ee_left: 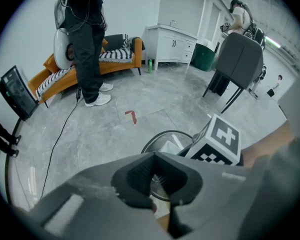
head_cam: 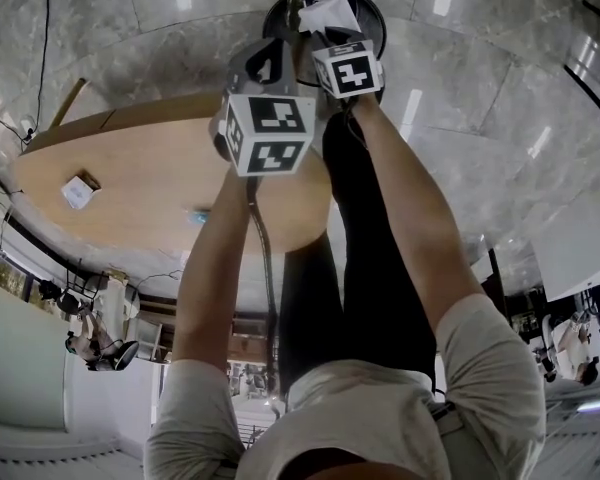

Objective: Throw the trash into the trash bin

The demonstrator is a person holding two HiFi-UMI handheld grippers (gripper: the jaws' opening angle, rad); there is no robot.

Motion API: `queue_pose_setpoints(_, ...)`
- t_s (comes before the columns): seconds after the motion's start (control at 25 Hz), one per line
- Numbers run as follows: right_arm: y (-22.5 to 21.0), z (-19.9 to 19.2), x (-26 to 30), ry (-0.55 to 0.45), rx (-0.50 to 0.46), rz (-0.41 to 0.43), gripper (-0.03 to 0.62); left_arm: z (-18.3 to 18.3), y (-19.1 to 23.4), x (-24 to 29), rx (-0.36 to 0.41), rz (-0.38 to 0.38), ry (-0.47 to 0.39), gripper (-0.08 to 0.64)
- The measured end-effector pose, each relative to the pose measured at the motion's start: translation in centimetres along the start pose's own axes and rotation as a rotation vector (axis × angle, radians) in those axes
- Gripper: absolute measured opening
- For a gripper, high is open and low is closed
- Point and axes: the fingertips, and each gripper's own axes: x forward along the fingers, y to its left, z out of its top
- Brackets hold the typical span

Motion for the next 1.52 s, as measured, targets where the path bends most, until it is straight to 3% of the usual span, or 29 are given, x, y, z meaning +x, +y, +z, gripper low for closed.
queue_pose_setpoints(0.16,0.1,0.3,-0.4,-0.017,0.016,0.006,0.064,-0.1,-0.3,0.2,-0.001,-0.001,0.013,0.018)
queue_pose_setpoints(0.28,0.2,0.9,-0.7,-0.034,0.003,0.016,0.106,0.0,-0.3,0.3,-0.005,-0.003,0.018,0.018)
queue_pose_setpoints(0.48,0.5,1.9,-2.1,-0.062,-0.012,0.022,0.091,0.2,-0.6,-0.1,-0.020,0.001,0.014,0.018)
queue_pose_setpoints(0.64,1.2,2.5,-5.2,-0.096,-0.052,0.015,0.009,0.4,-1.0,-1.4,-0.038,-0.002,0.010,0.018)
queue_pose_setpoints(0.84,3.4,4.4,-11.5,-0.177,-0.070,0.026,0.008,1.0,-1.8,-4.4,-0.118,0.001,-0.025,0.018)
queue_pose_setpoints(1.04,6.8,7.2,-19.6,-0.262,-0.084,0.031,0.008,3.9,-3.5,-9.9,-0.188,-0.002,-0.093,0.018)
queue_pose_setpoints(1.24,13.0,9.5,-26.1,-0.369,-0.134,0.048,0.008,5.1,-1.9,-16.6,-0.238,0.026,-0.178,0.018)
queue_pose_setpoints(1.52,21.1,11.8,-35.2,-0.539,-0.221,0.050,0.008,5.8,0.3,-28.0,-0.294,0.098,-0.382,0.018)
